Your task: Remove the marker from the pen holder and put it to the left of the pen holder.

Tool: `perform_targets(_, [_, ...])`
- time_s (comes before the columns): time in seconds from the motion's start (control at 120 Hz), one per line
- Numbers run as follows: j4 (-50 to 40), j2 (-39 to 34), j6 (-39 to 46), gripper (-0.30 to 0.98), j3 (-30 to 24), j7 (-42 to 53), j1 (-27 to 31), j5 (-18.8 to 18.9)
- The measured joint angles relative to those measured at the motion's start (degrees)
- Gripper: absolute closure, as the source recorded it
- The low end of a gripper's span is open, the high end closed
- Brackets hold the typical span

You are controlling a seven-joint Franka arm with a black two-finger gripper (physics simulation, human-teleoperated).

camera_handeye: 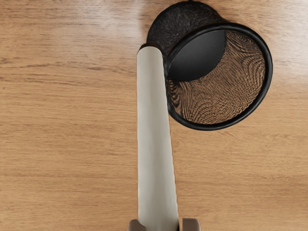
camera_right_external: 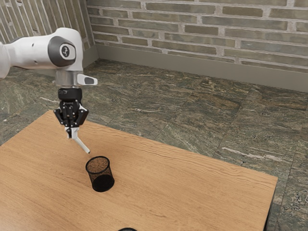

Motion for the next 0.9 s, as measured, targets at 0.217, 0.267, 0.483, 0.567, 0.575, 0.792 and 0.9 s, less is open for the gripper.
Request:
perform_targets(0.217, [7.55,11.76,10.05,0.78,-0.65,-0.25,6.69,-1.16])
perform_targets(0.267, [7.25,12.21,13.30,0.78,-0.72,-0.32,6.96,-1.39])
perform_targets(0.483, [0.95,12.38,21.15,0.68,-0.51,-0.30,8.79,-2.67])
perform_targets(0.567, [-0.32,12.14,22.32,0.59,-0.27,-0.15,8.85,-3.12])
perform_targets(0.575, [-0.47,12.12,22.41,0.59,-0.24,-0.14,8.85,-3.15])
perform_targets(0.792, [-8.31,10.67,23.74,0.50,1.32,0.43,10.31,-4.68])
perform_targets(0.9, [-8.75,8.82,24.19,0.41,0.99,0.97,9.34,-5.12])
